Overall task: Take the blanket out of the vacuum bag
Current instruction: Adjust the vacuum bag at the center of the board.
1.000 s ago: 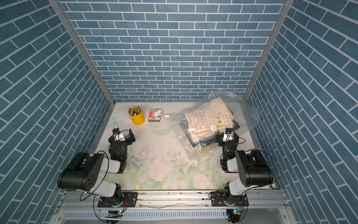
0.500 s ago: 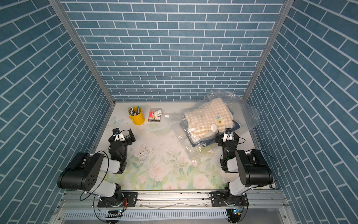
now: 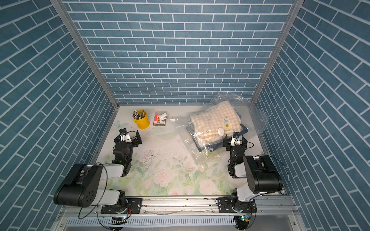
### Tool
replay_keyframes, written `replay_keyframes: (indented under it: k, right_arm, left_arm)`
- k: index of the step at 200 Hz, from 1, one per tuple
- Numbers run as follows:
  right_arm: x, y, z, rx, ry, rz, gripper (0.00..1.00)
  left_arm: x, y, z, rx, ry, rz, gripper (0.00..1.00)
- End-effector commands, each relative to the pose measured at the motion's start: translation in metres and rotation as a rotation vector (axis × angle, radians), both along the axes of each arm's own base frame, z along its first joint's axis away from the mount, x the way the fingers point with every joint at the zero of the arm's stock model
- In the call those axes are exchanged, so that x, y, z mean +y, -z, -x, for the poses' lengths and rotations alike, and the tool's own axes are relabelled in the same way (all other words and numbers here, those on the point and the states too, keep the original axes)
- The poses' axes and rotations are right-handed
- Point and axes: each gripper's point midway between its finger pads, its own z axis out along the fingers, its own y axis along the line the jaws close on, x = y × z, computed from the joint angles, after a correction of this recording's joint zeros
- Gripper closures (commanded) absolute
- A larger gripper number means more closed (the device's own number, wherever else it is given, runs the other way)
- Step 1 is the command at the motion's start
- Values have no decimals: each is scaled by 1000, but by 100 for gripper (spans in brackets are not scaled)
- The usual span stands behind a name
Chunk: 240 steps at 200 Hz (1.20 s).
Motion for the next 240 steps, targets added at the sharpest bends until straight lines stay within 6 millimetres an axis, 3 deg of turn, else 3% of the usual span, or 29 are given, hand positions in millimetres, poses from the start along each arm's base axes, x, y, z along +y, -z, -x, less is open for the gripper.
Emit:
replay_keyframes:
  k: [1, 11, 22, 39, 50, 63, 70, 80, 88, 110, 138, 162, 188, 202, 219, 240]
  right_arm:
    - [-8, -23, -3, -21, 110, 6, 1]
    - [-11, -38, -5, -7, 178, 5, 1]
    - [-23, -53, -3, -1, 276, -141, 1]
    - [-39, -68, 6, -27, 376, -394, 1]
    - [-37, -76, 11, -53, 319, -479, 0]
    - [-29, -83, 11, -53, 228, -496, 17]
    - [-29, -83, 10, -14, 232, -493, 24]
    - [-30, -83, 5, 47, 248, -491, 30]
    - [-27, -80, 0, 102, 232, -486, 35]
    - [-18, -71, -10, 183, 169, -507, 40]
    - [-10, -59, -13, 228, 115, -551, 30]
    - [-6, -48, -14, 261, 88, -565, 21]
    - [-4, -41, -13, 285, 74, -561, 19]
    - [-6, -40, -13, 287, 76, -564, 18]
    - [-7, -38, -13, 291, 69, -566, 18]
    - [-9, -35, -14, 298, 72, -568, 18]
  left_arm:
    - [-10, -57, -6, -28, -11, 42, 0]
    - [-13, -84, -9, -54, -25, 153, 1]
    - [-17, -101, -15, -29, -37, 276, 1]
    - [-49, -115, -28, 50, 118, 355, 0]
    - [-58, -108, -34, 76, 137, 471, 1]
    - [-67, -89, -40, 121, 176, 632, 1]
    - [-83, -91, -47, 116, 287, 634, 0]
    - [-94, -87, -59, 166, 316, 626, 0]
    - [-112, -88, -69, 210, 356, 588, 6]
    - [-165, -83, -87, 289, 448, 456, 12]
    - [-225, -32, -109, 491, 603, 395, 12]
    - [-256, 0, -128, 567, 655, 350, 11]
    - [-276, 38, -156, 660, 682, 286, 11]
    - [-287, 51, -164, 701, 728, 244, 16]
    - [-290, 68, -168, 747, 740, 204, 21]
    - [-300, 76, -158, 772, 820, 220, 33]
